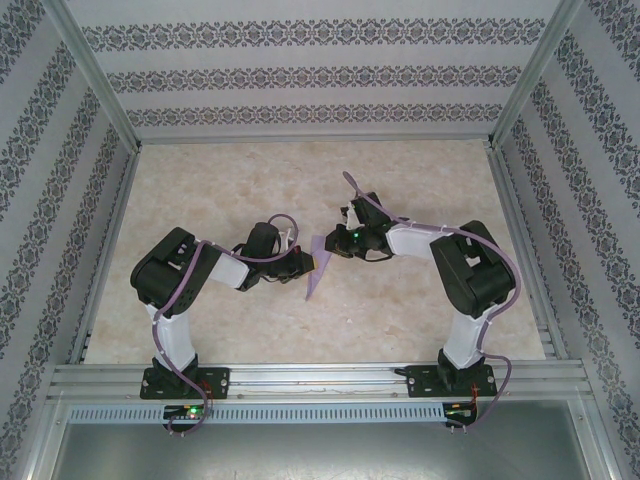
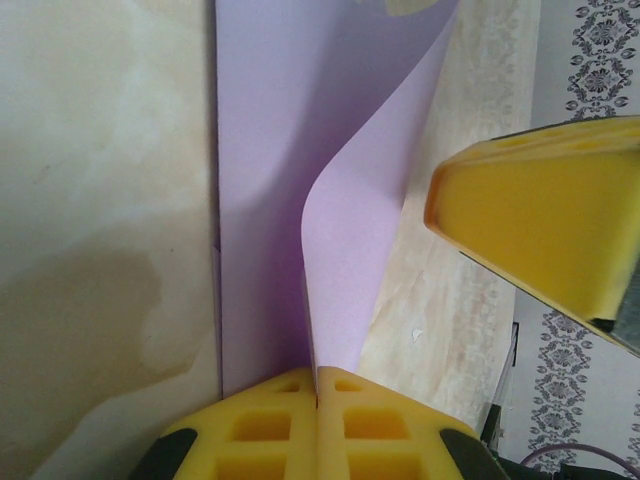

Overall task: Fold a paper plane with a square sheet of paper (fold left side to right side)
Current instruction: Fold the wing for the fifth time at the center of the table.

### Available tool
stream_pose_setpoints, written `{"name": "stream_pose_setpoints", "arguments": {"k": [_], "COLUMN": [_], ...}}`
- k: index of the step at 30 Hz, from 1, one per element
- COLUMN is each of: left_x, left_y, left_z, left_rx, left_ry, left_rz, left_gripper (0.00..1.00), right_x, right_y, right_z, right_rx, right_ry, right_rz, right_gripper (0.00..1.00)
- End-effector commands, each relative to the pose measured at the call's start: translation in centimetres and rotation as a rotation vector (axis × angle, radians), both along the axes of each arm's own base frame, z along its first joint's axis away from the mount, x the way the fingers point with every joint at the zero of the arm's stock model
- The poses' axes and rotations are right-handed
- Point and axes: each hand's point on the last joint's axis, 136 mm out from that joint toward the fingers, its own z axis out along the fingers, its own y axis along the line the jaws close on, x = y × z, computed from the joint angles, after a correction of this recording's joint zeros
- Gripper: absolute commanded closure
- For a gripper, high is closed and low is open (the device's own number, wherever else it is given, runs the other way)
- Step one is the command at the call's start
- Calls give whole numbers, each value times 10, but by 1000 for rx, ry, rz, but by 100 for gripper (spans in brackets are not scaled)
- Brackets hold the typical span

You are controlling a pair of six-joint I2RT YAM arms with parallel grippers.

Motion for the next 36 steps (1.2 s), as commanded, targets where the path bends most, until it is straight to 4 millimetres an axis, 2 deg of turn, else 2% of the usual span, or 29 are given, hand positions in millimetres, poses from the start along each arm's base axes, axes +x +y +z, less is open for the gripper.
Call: {"name": "stream_pose_setpoints", "arguments": {"k": [1,15,26,28,31,36], "left_x": [-4,-5,-6,-4,-1,4], "left_y": [46,55,55,52,47,43], "left_z": [-73,-78,-79,-74,-63,-40], "left_rx": [275,289,276,257,226,200], "left_ry": [105,128,134,121,96,53], "left_rz": [171,208,212,207,196,181], "left_gripper": [99,100,100,98,90,82], "right_x": [7,12,2,-2,-10,-19], "right_y": [6,3,-8,-13,-20,-27], "right_z": [0,-16,-41,-46,-53,-65], "right_rx": [-6,-36,-103,-122,-152,-176], "right_ry": [-32,-13,53,72,101,128], "right_rz": [21,12,7,1,-6,-12], "right_gripper": [89,90,91,94,100,100]}}
